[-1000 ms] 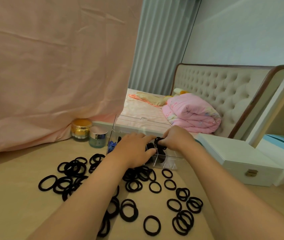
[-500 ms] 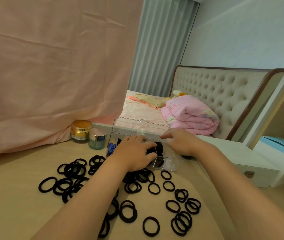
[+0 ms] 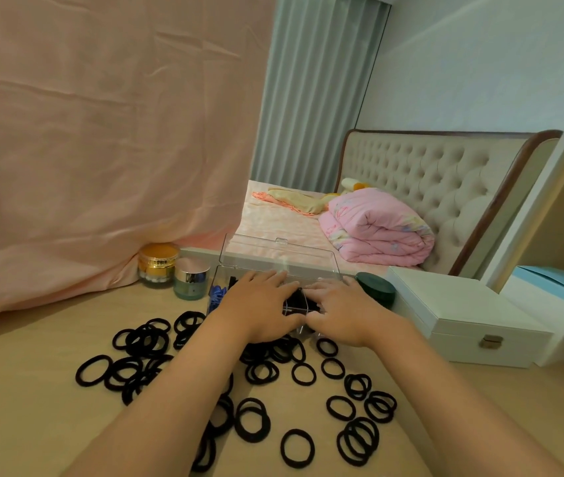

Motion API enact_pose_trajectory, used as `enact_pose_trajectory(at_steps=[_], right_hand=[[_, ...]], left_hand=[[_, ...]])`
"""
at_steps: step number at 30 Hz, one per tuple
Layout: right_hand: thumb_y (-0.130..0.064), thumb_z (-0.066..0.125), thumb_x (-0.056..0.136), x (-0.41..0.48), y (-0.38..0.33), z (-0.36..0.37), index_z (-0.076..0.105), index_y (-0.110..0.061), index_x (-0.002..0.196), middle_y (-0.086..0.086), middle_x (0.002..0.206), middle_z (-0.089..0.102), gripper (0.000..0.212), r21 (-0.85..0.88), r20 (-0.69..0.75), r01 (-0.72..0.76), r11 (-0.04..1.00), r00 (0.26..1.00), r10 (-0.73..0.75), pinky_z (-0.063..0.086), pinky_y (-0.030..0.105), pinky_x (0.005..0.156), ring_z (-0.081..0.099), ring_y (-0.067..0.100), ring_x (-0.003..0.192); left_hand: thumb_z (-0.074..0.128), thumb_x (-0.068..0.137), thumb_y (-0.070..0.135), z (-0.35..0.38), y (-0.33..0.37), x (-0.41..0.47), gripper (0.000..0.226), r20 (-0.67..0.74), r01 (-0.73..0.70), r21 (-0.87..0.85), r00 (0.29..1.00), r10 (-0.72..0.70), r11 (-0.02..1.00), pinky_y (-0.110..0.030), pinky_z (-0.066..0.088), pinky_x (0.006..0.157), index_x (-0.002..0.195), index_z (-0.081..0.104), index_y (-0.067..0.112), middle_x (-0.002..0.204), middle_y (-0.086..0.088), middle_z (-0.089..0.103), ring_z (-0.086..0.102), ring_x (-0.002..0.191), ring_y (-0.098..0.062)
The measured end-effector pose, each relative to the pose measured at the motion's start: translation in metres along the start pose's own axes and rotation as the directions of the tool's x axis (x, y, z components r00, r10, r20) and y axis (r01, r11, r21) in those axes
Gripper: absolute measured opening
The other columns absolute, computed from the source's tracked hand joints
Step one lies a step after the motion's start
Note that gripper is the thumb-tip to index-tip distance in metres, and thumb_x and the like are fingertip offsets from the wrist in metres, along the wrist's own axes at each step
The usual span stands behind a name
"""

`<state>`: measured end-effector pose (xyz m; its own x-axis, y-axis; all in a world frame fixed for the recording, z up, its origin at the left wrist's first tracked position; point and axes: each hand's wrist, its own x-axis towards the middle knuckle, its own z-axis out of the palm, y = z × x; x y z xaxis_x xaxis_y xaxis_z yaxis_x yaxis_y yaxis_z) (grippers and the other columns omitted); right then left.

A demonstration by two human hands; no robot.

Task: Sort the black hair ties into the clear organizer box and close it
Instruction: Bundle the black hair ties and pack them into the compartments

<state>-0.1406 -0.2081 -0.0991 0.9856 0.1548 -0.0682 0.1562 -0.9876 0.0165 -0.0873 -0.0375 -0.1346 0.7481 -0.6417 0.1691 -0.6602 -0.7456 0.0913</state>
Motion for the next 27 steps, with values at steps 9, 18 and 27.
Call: enact_pose_trajectory(at_steps=[9,18,27], right_hand=[[-0.038,0.041,0.097,-0.061,0.001,0.011,0.045,-0.031,0.148,-0.008,0.145,0.046,0.052,0.257,-0.363,-0.037,0.966,0.923,0.132,0.036,0.041,0.114,0.039,0.013,0.134],[-0.076,0.033,0.093,-0.116,-0.017,0.045,-0.005,-0.028,0.162,-0.003,0.169,-0.015,0.092,0.163,0.143,-0.111,0.98,0.986,0.087,-0.001,0.044,0.126,-0.016,0.017,0.155],[-0.062,0.026,0.102,-0.091,-0.037,0.066,0.007,-0.026,0.162,0.0,0.171,0.0,0.073,0.222,0.005,-0.071,0.972,0.997,0.072,0.004,0.046,0.127,-0.004,0.019,0.157]], left_hand=[[0.051,0.093,0.047,-0.014,0.021,0.001,0.065,-0.112,-0.087,-0.078,0.991,0.078,0.993,-0.04,0.012,0.122,0.153,0.033,0.032,0.161,0.001,0.03,0.023,0.148,-0.021],[0.052,0.093,0.036,-0.031,0.062,-0.049,0.045,-0.01,-0.176,-0.098,0.984,0.176,0.98,-0.034,0.037,0.105,0.137,0.051,0.028,0.133,0.006,0.05,0.041,0.123,-0.015],[0.045,0.08,0.084,-0.015,0.042,-0.125,0.101,0.353,0.011,-0.015,0.935,-0.005,1.0,-0.043,0.003,0.124,0.158,-0.005,0.043,0.165,0.018,-0.016,-0.014,0.153,-0.012]])
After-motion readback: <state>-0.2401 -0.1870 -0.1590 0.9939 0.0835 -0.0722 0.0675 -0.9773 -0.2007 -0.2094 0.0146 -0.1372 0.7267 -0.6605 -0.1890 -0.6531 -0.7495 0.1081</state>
